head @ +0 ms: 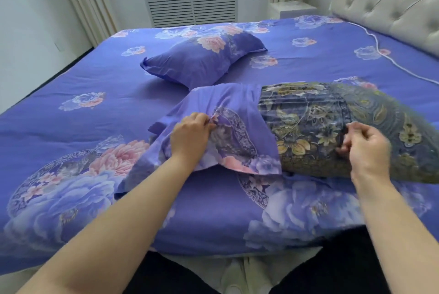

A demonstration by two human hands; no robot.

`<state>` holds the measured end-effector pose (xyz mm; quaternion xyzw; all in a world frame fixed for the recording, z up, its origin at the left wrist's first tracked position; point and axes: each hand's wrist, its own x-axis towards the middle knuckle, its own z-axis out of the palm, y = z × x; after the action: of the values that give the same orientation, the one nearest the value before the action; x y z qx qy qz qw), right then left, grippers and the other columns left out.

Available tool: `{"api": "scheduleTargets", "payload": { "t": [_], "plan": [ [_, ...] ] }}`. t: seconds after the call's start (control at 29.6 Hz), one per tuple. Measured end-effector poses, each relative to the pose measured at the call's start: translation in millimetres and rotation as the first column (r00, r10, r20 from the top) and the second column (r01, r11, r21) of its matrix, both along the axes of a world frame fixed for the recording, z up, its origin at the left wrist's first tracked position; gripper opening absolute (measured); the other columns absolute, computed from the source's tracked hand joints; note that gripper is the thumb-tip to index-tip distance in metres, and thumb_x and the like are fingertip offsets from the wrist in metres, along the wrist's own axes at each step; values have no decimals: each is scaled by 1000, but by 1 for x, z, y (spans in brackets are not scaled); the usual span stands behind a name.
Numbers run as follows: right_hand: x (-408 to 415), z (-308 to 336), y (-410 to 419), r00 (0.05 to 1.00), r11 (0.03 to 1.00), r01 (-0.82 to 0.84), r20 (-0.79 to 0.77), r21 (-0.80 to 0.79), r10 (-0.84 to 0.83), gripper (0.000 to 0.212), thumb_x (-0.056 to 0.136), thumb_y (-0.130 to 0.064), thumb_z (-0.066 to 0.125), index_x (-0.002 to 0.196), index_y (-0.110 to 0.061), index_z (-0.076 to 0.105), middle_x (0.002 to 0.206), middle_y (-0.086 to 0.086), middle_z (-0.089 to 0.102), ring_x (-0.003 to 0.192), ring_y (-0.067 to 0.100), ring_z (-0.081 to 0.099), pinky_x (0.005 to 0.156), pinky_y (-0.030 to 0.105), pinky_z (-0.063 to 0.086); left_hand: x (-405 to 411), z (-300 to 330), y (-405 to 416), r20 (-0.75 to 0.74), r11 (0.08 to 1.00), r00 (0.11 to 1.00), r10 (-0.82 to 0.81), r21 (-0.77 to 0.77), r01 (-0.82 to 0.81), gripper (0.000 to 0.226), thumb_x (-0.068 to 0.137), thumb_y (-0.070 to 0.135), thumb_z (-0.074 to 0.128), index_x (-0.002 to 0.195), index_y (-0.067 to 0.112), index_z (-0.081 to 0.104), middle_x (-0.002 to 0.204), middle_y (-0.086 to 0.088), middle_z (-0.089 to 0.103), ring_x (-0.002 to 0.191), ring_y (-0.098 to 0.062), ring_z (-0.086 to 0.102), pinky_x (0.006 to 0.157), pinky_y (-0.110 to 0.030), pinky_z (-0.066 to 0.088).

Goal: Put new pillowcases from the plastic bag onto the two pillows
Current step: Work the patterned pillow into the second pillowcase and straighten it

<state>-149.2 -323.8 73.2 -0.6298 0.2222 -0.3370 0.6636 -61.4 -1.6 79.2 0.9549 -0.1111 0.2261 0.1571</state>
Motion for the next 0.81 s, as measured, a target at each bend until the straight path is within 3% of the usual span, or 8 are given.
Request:
{"api": "scheduleTargets", "payload": {
  "t": [0.1, 0.17, 0.24, 0.27, 0.37, 0.47, 0.67, 0.81],
  "plan": [
    [-10, -15, 32, 895, 924, -374, -230, 76, 381, 54, 87, -57, 45, 64, -12, 63, 41, -4, 52, 36, 8, 47, 38, 19, 46, -29, -37, -8, 141, 986, 977, -161, -19, 165, 49, 79, 35, 69, 120, 9, 56, 129, -10, 54, 117, -34, 52, 95, -44, 43],
    [-17, -31, 63, 601, 731, -608, -421, 310, 679, 78, 72, -77, 34, 63, -9, 69, 53, 9, 63, 40, 17, 56, 41, 22, 48, -42, -58, -12, 186, 976, 960, -208, 105, 191, 71, 75, 53, 63, 131, 13, 46, 139, -9, 47, 129, -36, 41, 105, -51, 35],
    [-16, -49, 88, 353, 555, -646, -439, 525, 826, 92, 62, -84, 27, 92, -7, 67, 82, 14, 73, 56, 21, 67, 48, 25, 52, -49, -72, -9, 154, 947, 966, -207, 280, 159, 93, 65, 70, 58, 138, 16, 37, 145, -9, 41, 135, -41, 33, 107, -58, 28],
    [-14, -56, 99, 348, 516, -610, -382, 602, 856, 96, 60, -84, 30, 108, -7, 61, 96, 14, 72, 70, 22, 70, 55, 28, 54, -49, -77, -5, 129, 920, 970, -205, 364, 146, 103, 60, 74, 61, 141, 16, 33, 147, -9, 39, 135, -43, 32, 107, -61, 27],
    [-1, -67, 123, 601, 414, -431, -87, 802, 795, 103, 58, -77, 52, 130, -4, 45, 127, 16, 57, 113, 28, 58, 83, 37, 51, -43, -77, 9, 88, 874, 972, -218, 460, 155, 112, 53, 59, 78, 145, 21, 28, 149, -11, 36, 124, -43, 46, 96, -56, 41],
    [10, -71, 140, 764, 359, -324, 18, 875, 645, 86, 67, -64, 65, 132, -9, 47, 131, 13, 52, 119, 28, 50, 92, 36, 44, -30, -61, 9, 107, 899, 984, -142, 430, 83, 95, 65, 27, 78, 147, 23, 30, 141, -13, 46, 90, -37, 56, 72, -42, 52],
    [17, -60, 129, 918, 714, -305, -5, 630, 397, 17, 89, -25, 63, 104, -18, 65, 95, -7, 71, 88, 14, 68, 85, 35, 53, -28, -35, -15, -63, 975, 988, -143, 165, 152, 84, 75, 14, 60, 148, 33, 23, 113, 3, 60, 97, -27, 55, 69, -40, 50],
    [30, -2, 119, 965, 880, -259, 137, 397, 223, 14, 91, -20, 59, 83, -17, 70, 94, -6, 70, 87, 4, 67, 76, 20, 52, -36, -2, -32, 30, 962, 974, -223, -154, 225, 52, 75, 27, 53, 125, 44, 48, 95, 1, 70, 86, -30, 62, 64, -35, 48]
  ]
}}
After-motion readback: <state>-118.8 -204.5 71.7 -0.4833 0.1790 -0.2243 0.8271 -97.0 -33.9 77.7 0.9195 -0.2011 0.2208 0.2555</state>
